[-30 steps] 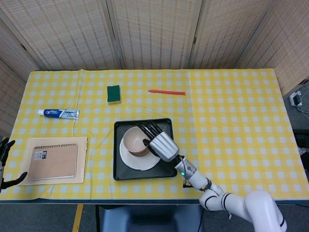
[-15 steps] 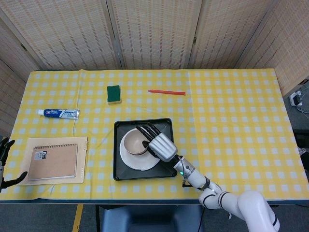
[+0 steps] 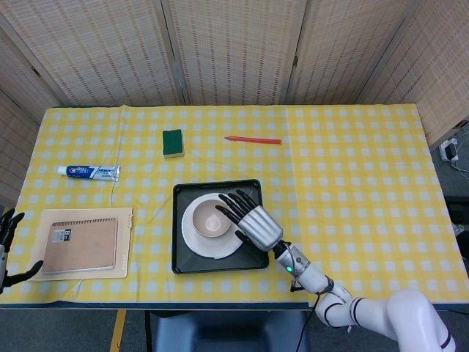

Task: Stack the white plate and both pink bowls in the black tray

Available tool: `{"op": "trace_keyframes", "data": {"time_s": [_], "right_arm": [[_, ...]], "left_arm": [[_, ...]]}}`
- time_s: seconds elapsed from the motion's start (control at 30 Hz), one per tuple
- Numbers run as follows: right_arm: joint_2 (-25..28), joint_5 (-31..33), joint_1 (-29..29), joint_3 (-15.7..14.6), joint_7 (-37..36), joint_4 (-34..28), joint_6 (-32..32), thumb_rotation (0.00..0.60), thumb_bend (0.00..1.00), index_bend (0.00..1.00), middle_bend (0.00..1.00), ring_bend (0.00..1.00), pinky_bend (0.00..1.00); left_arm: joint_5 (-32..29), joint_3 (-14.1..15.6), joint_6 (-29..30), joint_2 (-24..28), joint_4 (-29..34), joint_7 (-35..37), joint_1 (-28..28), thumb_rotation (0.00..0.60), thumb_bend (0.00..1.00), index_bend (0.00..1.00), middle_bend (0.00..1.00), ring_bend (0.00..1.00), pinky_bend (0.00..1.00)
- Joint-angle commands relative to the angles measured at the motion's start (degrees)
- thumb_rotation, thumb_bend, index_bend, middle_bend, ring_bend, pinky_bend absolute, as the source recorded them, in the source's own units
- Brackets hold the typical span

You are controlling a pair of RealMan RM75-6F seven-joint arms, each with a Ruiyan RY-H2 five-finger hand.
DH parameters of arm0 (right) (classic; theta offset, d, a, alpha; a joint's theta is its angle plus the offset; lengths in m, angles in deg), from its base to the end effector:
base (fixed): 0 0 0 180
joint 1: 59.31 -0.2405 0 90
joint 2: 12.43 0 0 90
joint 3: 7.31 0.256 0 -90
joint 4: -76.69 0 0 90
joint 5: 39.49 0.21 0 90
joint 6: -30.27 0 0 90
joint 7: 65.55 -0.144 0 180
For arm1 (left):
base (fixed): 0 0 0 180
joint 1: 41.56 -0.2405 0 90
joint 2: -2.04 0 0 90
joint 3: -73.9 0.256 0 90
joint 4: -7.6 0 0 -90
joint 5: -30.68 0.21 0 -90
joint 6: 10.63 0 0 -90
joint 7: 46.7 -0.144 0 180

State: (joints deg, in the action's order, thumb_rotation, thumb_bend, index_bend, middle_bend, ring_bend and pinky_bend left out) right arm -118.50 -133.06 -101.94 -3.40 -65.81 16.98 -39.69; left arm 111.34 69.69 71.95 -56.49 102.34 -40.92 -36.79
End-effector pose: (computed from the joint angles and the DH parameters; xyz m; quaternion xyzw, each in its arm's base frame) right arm -0.1221 -0.3166 -0.0745 0.7636 -0.2433 0.5050 0.3206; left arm -0.3219 0.1848 0.1898 -0.5567 -0.4252 -0.3855 0.6006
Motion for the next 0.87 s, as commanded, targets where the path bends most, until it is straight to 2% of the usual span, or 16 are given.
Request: {"op": "trace_keyframes", "data": {"time_s": [0.03,0.17,0.23,0.3,0.4,0.53,0.67,0.87], "right_arm": [[10.21,1.25,6.48,-2.86,0.50,-12.79,-4.61,0.600,0.41,0.05,0.00,0.00,0.00],[23.74,2.87,15.40,-6.76,4.69,-24.92,-12.39,0.600,0.40,0.00,0.00,0.00,0.00],[28.26,3.82,19.85,-8.00,6.31,-27.76,-17.20,0.600,0.41,0.00,0.00,0.00,0.00],[31.25,5.40,24.99,-8.70,5.86,-27.93,-22.79,0.600,0.40,0.00,0.00,0.00,0.00],[32.53,8.71,30.95,-9.40,2.03,-24.83,-26.68,0.600,0.40,0.00,0.00,0.00,0.00],[31.90,9.49,36.44,-9.90,-1.36,-19.61,-30.58,0.600,0.40,0.00,0.00,0.00,0.00],[32.08,6.28,38.08,-9.71,2.26,-19.51,-33.55,0.600,0.40,0.00,0.00,0.00,0.00],[33.21,3.60,39.03,-9.49,0.92,-20.68,-32.89,0.600,0.40,0.00,0.00,0.00,0.00]], "left_arm": [[0.13,0.16,-0.12,0.10,0.17,-0.36,0.03,0.600,0.25,0.00,0.00,0.00,0.00],[0.64,0.20,0.11,0.21,0.68,-0.37,0.06,0.600,0.25,0.00,0.00,0.00,0.00],[1.09,0.20,0.73,0.10,0.77,-0.38,-0.09,0.600,0.25,0.00,0.00,0.00,0.00],[1.35,0.45,0.75,-0.07,0.83,-1.40,-0.10,0.600,0.25,0.00,0.00,0.00,0.00],[1.70,0.72,0.17,-0.64,1.29,-3.27,0.34,0.600,0.25,0.00,0.00,0.00,0.00],[4.07,1.79,2.20,-1.46,3.33,-8.40,-0.30,0.600,0.25,0.00,0.00,0.00,0.00],[6.86,3.05,2.67,-1.68,4.16,-8.63,-0.44,0.600,0.25,0.00,0.00,0.00,0.00],[3.62,2.21,2.08,-2.13,4.48,-11.97,-0.47,0.600,0.25,0.00,0.00,0.00,0.00]]}}
